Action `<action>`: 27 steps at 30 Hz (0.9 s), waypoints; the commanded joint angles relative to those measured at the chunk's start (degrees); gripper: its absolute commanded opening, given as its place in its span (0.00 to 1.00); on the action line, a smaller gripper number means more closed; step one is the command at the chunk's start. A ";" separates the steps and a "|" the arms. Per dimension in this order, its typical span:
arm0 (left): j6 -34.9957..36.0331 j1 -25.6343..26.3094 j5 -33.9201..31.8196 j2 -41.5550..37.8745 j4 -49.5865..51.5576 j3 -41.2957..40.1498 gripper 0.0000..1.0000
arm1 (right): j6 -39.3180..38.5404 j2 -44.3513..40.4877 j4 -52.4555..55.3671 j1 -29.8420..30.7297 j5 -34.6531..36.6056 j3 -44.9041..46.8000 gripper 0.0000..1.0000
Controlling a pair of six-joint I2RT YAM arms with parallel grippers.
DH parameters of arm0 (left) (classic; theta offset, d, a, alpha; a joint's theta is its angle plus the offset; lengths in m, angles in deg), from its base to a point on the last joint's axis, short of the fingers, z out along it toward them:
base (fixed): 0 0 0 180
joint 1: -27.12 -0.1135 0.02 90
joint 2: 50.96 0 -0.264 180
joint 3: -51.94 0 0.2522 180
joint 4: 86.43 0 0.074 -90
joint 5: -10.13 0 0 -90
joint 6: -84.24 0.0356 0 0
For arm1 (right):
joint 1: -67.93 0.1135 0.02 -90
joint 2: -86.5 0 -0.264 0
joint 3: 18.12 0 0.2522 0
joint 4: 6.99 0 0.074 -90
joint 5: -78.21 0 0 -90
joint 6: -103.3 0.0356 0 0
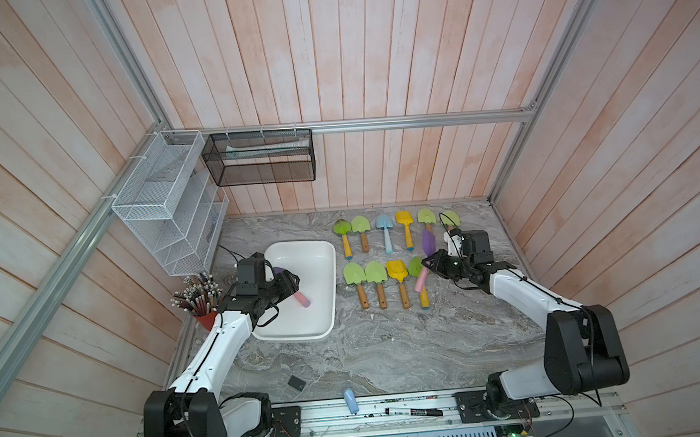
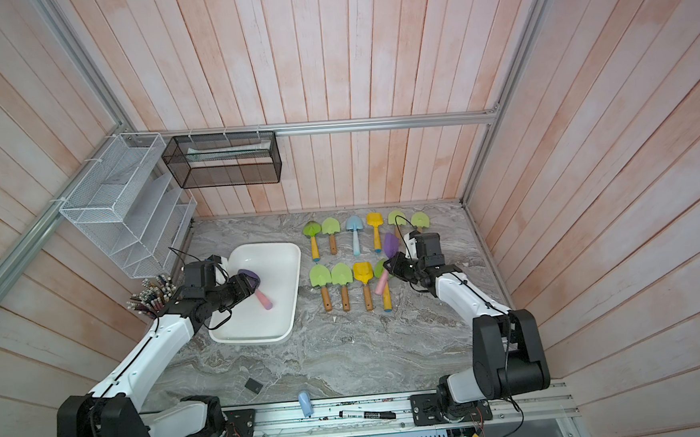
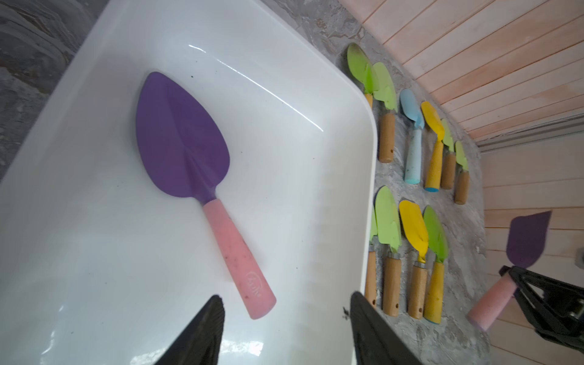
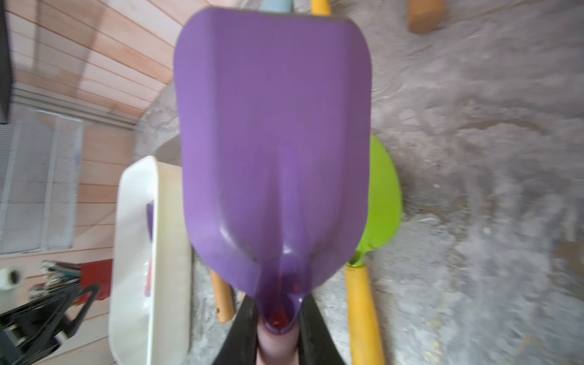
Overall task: Take the shovel out of the storage box
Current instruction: Place the shovel at the center of the board.
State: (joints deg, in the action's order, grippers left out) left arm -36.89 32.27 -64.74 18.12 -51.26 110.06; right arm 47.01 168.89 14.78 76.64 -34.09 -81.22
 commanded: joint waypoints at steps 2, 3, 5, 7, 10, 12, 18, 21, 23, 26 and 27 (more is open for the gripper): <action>2.09 0.17 -2.68 3.45 0.69 0.75 0.65 | -6.42 -0.52 8.61 -0.07 11.93 -3.32 0.19; 2.01 0.34 -2.71 4.15 0.19 0.72 0.65 | -6.76 -0.47 9.32 -0.03 12.98 -3.62 0.19; 1.82 0.78 -2.93 5.75 -0.92 0.42 0.65 | -7.55 0.22 10.48 0.12 15.02 -3.91 0.19; 1.69 1.18 -3.28 7.37 -1.92 0.31 0.68 | -8.09 1.03 11.20 0.47 16.48 -3.89 0.19; 1.76 1.49 -3.74 10.22 -2.34 0.98 0.72 | -8.88 2.09 12.03 0.96 19.41 -3.66 0.19; 2.30 1.69 -4.01 11.99 -2.27 1.59 0.73 | -9.33 2.79 12.20 1.18 21.06 -3.32 0.19; 2.70 2.71 -5.76 15.36 -3.87 1.78 0.73 | -10.26 5.98 12.25 2.11 24.29 -3.30 0.19; 2.94 3.37 -6.30 17.23 -3.92 2.22 0.73 | -10.94 8.02 12.06 2.84 25.34 -3.44 0.19; 2.97 3.88 -6.58 18.05 -4.08 2.23 0.73 | -11.23 9.24 11.79 3.26 26.05 -3.54 0.20; 3.43 4.75 -8.21 18.68 -3.67 2.39 0.73 | -11.49 10.61 11.20 3.62 26.96 -3.65 0.20; 3.73 5.01 -8.94 18.79 -3.18 2.51 0.73 | -11.56 11.03 11.02 3.67 27.10 -3.71 0.20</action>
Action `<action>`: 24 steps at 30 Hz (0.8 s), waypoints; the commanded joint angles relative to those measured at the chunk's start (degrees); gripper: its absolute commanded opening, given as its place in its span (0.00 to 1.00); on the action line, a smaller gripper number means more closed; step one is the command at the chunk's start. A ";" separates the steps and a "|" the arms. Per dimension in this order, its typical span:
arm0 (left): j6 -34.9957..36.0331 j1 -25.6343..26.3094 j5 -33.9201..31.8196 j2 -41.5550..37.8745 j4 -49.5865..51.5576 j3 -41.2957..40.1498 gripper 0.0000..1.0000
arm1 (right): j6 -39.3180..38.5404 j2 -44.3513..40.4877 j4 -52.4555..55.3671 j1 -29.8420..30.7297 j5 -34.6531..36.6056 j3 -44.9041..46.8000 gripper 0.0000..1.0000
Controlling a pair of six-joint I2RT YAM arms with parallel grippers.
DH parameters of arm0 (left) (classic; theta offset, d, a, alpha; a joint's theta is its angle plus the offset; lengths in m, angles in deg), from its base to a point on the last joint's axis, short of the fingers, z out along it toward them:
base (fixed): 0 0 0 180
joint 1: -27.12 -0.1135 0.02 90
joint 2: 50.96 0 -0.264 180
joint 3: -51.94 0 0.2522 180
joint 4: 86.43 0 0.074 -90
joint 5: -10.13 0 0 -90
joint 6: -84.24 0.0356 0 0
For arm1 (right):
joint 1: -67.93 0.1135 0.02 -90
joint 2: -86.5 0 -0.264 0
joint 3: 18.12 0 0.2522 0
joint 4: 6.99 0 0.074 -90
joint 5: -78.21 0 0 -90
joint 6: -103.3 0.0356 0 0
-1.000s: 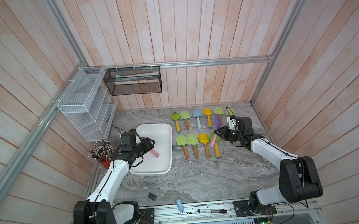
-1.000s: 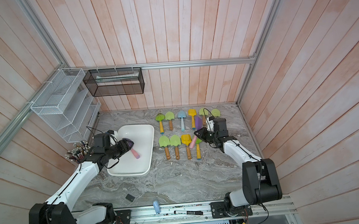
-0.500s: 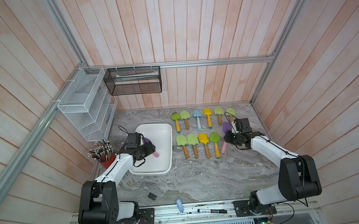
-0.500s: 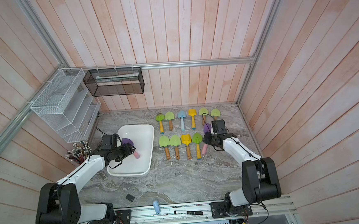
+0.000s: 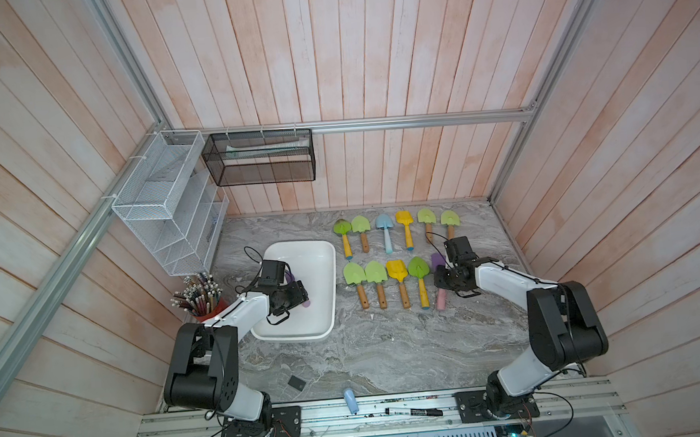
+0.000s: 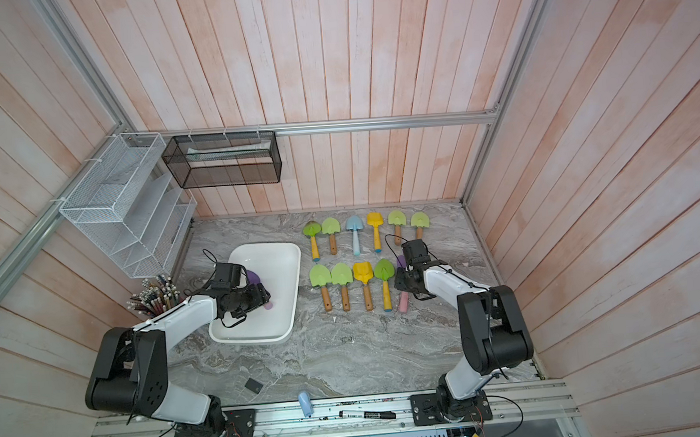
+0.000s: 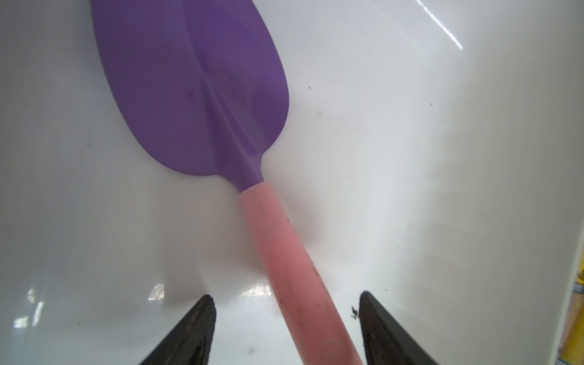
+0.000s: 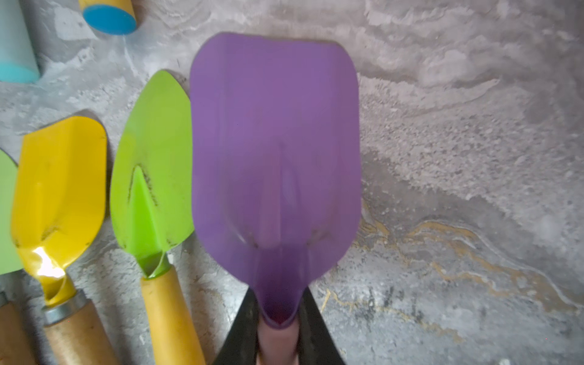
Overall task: Take the shovel out of the storage box
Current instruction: Place the shovel at the center of the board.
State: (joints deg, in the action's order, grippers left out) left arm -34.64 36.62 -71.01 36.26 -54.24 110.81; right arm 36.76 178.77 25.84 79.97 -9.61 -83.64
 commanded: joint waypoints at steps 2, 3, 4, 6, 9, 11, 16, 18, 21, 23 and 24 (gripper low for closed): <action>2.19 0.94 -4.07 0.89 0.61 1.70 0.73 | -1.49 2.01 -0.23 0.30 2.90 -1.32 0.20; 2.41 0.88 -4.56 0.88 0.89 1.61 0.73 | -1.66 2.33 -0.33 0.34 3.25 -1.47 0.21; 2.70 0.96 -5.04 0.85 1.28 1.48 0.73 | -1.76 2.75 -0.39 0.31 3.53 -1.58 0.21; 3.17 1.14 -6.13 0.69 1.83 1.15 0.72 | -1.87 3.55 -0.59 0.29 3.62 -1.88 0.21; 3.35 1.40 -6.99 0.46 2.25 0.69 0.67 | -1.73 4.29 -1.05 0.33 3.46 -2.16 0.23; 3.47 1.73 -8.05 0.03 3.02 0.63 0.65 | -1.67 4.79 -1.05 0.28 3.36 -2.35 0.25; 3.77 2.81 -12.21 -1.65 4.76 0.28 0.62 | -1.91 4.53 -1.06 0.32 3.29 -2.28 0.30; 3.53 2.89 -12.64 -2.65 4.63 -0.42 0.62 | -1.85 4.01 -0.92 0.32 3.17 -2.24 0.33; 3.29 2.94 -12.95 -3.32 4.94 -0.85 0.62 | -1.59 2.33 -0.27 0.27 3.40 -2.37 0.38; 3.27 3.06 -12.99 -3.46 5.12 -1.03 0.62 | -1.48 0.80 0.38 0.28 3.76 -2.86 0.41; 3.27 3.07 -12.99 -3.52 5.25 -1.21 0.61 | -1.44 -0.14 0.73 0.32 4.08 -3.05 0.42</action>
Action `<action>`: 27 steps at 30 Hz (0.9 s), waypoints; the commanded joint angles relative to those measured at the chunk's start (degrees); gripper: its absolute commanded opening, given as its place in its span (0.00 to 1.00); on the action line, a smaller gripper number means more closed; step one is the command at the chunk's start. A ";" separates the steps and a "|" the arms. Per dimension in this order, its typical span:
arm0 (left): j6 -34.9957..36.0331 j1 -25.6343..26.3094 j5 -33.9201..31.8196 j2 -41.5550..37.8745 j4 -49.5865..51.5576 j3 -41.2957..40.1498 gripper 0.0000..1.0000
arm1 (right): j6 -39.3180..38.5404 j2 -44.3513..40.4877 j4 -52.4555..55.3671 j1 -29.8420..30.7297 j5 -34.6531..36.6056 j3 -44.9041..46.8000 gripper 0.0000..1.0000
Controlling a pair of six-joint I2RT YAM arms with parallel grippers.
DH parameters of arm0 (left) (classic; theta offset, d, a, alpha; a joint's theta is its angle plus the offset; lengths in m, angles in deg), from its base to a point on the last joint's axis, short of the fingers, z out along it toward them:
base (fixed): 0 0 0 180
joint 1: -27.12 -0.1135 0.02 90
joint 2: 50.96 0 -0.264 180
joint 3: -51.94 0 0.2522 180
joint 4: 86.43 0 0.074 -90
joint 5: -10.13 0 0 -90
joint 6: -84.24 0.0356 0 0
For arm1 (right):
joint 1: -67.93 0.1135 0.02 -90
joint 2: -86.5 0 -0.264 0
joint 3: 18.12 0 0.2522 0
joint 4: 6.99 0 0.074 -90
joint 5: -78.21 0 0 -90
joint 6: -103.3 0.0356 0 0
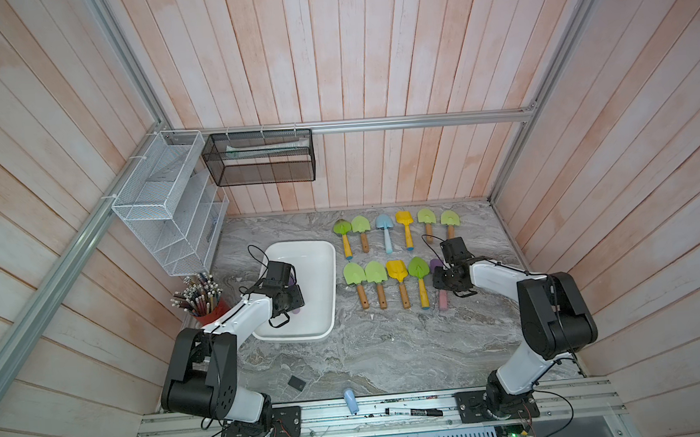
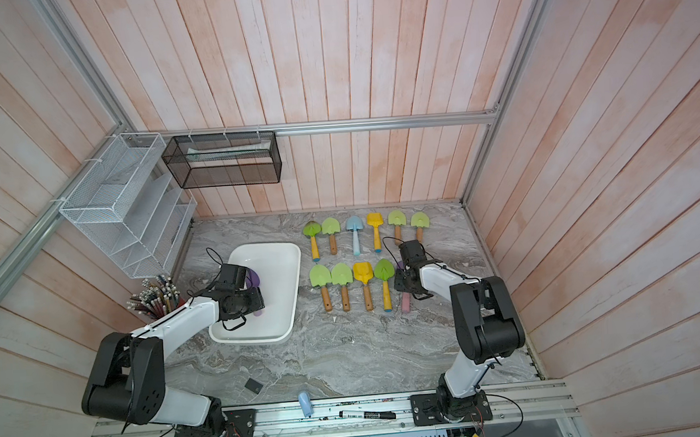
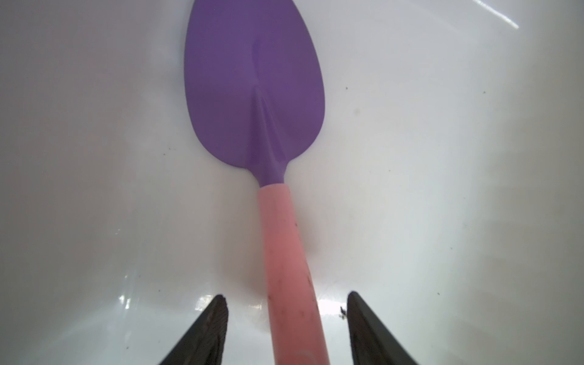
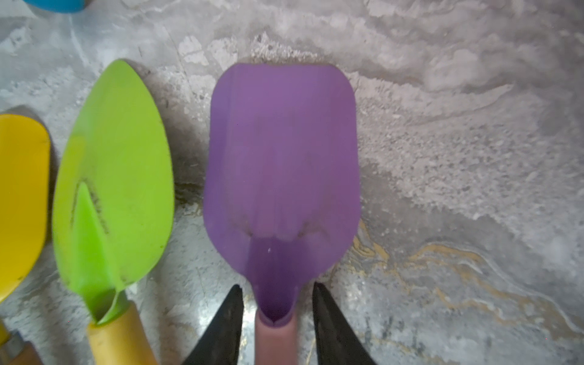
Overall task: Take the shovel out of the storage box
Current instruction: Place the shovel at the center of the board, then pick up the shovel from the storage box.
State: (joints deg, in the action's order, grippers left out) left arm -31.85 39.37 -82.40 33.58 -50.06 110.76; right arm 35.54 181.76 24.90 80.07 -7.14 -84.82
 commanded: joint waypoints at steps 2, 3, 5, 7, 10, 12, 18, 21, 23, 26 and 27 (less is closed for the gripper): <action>0.51 0.42 -1.85 -1.06 1.36 -1.18 0.59 | -0.13 -5.01 2.08 0.25 2.14 -2.22 0.42; 0.57 0.62 -2.03 -1.11 1.60 -1.06 0.58 | -0.05 -5.82 2.30 0.24 2.38 -2.32 0.43; 0.56 0.76 -2.09 -1.14 1.73 -1.21 0.56 | 0.16 -7.44 2.68 0.24 2.56 -2.83 0.43; 0.60 0.84 -1.72 -0.88 1.67 -1.37 0.55 | 0.41 -8.71 2.81 0.18 2.53 -2.96 0.43; 0.68 1.02 -1.30 0.11 1.39 -1.42 0.53 | 0.64 -9.73 2.78 0.16 2.47 -2.93 0.43; 0.51 1.27 -1.24 0.52 1.17 -1.55 0.51 | 0.62 -10.00 2.88 0.32 2.19 -2.83 0.43; 0.18 2.03 -0.89 2.06 0.68 -1.22 0.47 | 0.93 -11.10 2.52 0.53 1.94 -1.90 0.43; 0.30 2.48 -1.00 3.07 0.88 -0.67 0.44 | 0.94 -11.50 2.51 0.61 1.80 -1.81 0.43; 0.31 2.69 -1.30 3.09 0.78 -0.50 0.41 | 0.97 -11.85 2.20 0.69 1.77 -1.46 0.43; 0.25 2.87 -1.85 2.67 0.97 -0.26 0.32 | 1.28 -12.12 2.00 0.86 1.48 -1.11 0.43; 0.24 2.87 -1.87 2.50 1.23 -0.15 0.29 | 1.31 -12.27 1.83 0.93 1.36 -1.09 0.43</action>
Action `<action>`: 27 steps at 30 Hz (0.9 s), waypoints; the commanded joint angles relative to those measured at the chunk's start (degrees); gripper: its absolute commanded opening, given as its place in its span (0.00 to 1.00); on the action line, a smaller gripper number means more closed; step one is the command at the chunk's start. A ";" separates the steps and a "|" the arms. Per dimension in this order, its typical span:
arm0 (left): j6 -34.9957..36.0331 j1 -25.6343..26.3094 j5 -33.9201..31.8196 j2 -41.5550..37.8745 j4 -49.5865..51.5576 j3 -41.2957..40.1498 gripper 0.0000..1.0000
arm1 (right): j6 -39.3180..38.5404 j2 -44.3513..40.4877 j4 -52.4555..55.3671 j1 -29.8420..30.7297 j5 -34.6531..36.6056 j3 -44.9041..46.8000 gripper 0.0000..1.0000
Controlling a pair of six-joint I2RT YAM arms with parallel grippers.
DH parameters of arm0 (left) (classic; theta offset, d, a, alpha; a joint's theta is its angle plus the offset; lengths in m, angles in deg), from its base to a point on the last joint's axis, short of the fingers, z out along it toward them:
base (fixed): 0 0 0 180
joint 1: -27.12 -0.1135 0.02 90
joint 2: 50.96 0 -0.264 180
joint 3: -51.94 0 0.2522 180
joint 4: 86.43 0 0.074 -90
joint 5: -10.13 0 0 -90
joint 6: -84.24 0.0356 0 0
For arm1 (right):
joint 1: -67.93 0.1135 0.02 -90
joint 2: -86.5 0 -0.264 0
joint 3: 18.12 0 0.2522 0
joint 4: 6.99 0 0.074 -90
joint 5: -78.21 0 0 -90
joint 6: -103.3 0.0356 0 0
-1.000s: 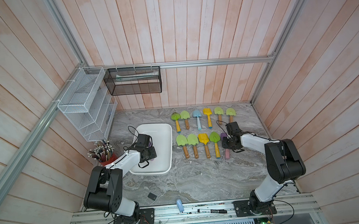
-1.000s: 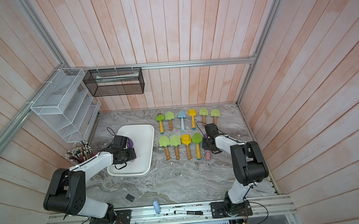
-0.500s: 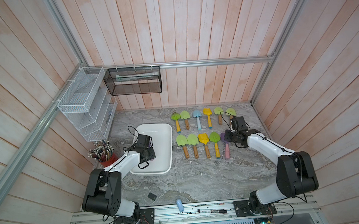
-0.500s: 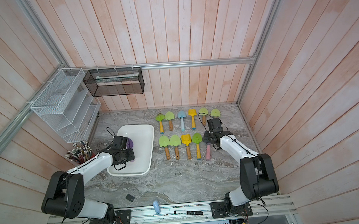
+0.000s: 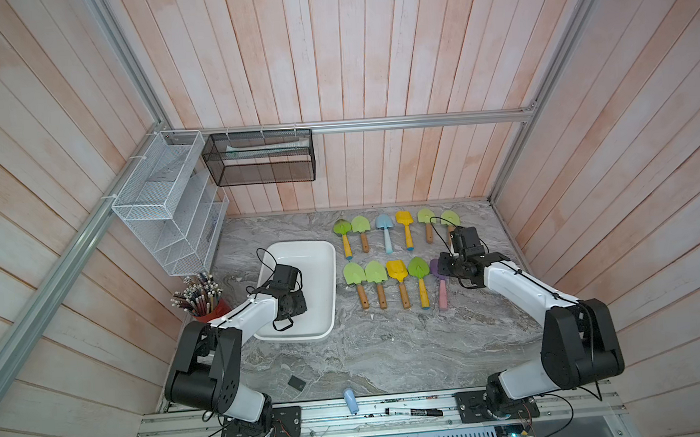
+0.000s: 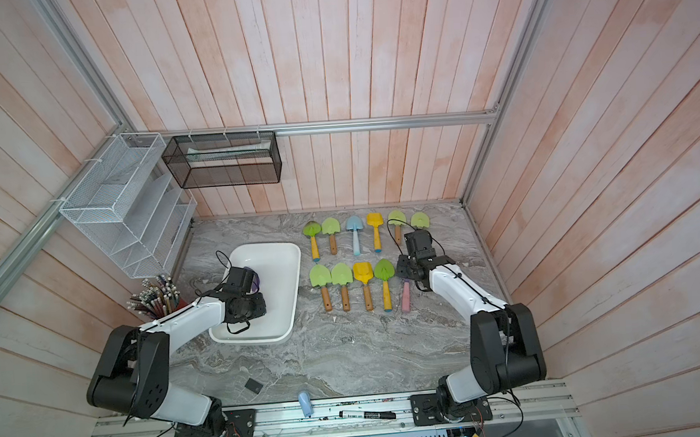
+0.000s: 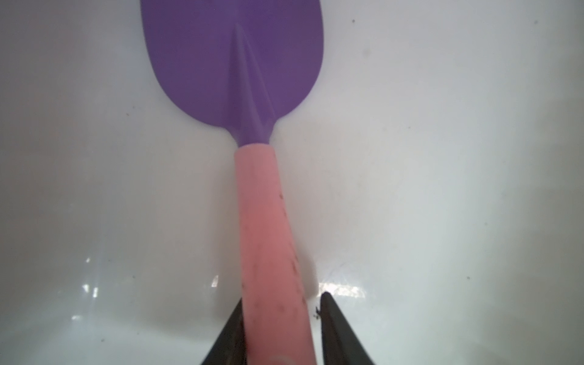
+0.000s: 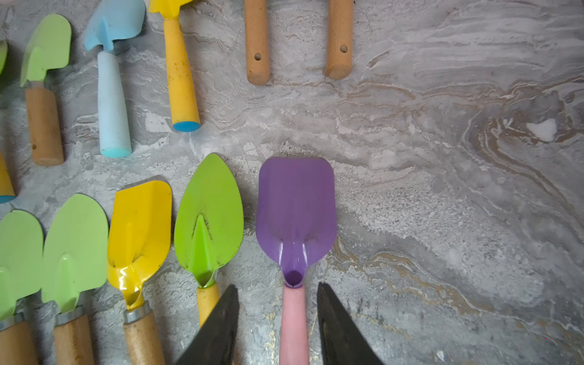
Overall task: Take the shovel out of the storage box
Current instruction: Pick up the shovel from the storage box.
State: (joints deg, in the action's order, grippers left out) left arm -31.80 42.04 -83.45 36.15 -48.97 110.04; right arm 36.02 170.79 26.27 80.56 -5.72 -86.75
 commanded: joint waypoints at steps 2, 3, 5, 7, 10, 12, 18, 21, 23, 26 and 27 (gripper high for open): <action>0.10 0.20 -1.22 -0.96 0.53 0.74 0.20 | 0.92 -1.45 0.06 0.82 -0.27 0.92 0.43; 0.02 0.20 -1.34 -1.46 0.79 0.71 0.17 | 0.97 -1.56 0.01 1.03 -0.32 0.95 0.43; -0.21 0.22 -1.53 -3.01 1.37 1.04 0.10 | 1.09 -1.84 -0.37 1.59 -0.26 0.83 0.43; -0.43 0.24 -1.29 -4.72 2.28 1.51 0.06 | 1.01 -2.42 -0.67 2.00 -0.48 0.69 0.43; -0.61 0.24 1.08 -8.19 2.65 2.46 0.06 | 1.01 -3.55 -1.44 2.75 -0.77 0.41 0.43; -0.56 0.21 4.83 -10.24 1.61 2.98 0.06 | 1.27 -4.19 -1.86 3.15 -1.50 0.01 0.43; -1.66 0.13 17.39 -13.82 -2.39 5.18 0.06 | 2.23 -6.31 -5.03 4.94 -6.91 -0.36 0.44; -2.18 0.04 20.50 -15.05 -3.86 6.02 0.05 | 3.36 -7.02 -7.42 5.86 -9.94 0.05 0.45; -2.69 -0.21 22.38 -15.82 -4.90 6.46 0.05 | 3.97 -7.20 -9.10 6.17 -12.62 0.16 0.45; -4.68 -1.57 28.98 -16.93 -9.13 5.63 0.02 | 5.27 -7.68 -11.90 7.16 -16.43 0.53 0.45; -5.65 -2.11 31.66 -17.21 -11.03 5.09 0.02 | 5.72 -7.89 -13.38 7.61 -17.47 0.84 0.46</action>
State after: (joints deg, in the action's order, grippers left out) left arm -35.36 41.03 -59.95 20.35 -53.52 114.74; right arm 39.91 164.27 17.40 87.18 -17.98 -86.35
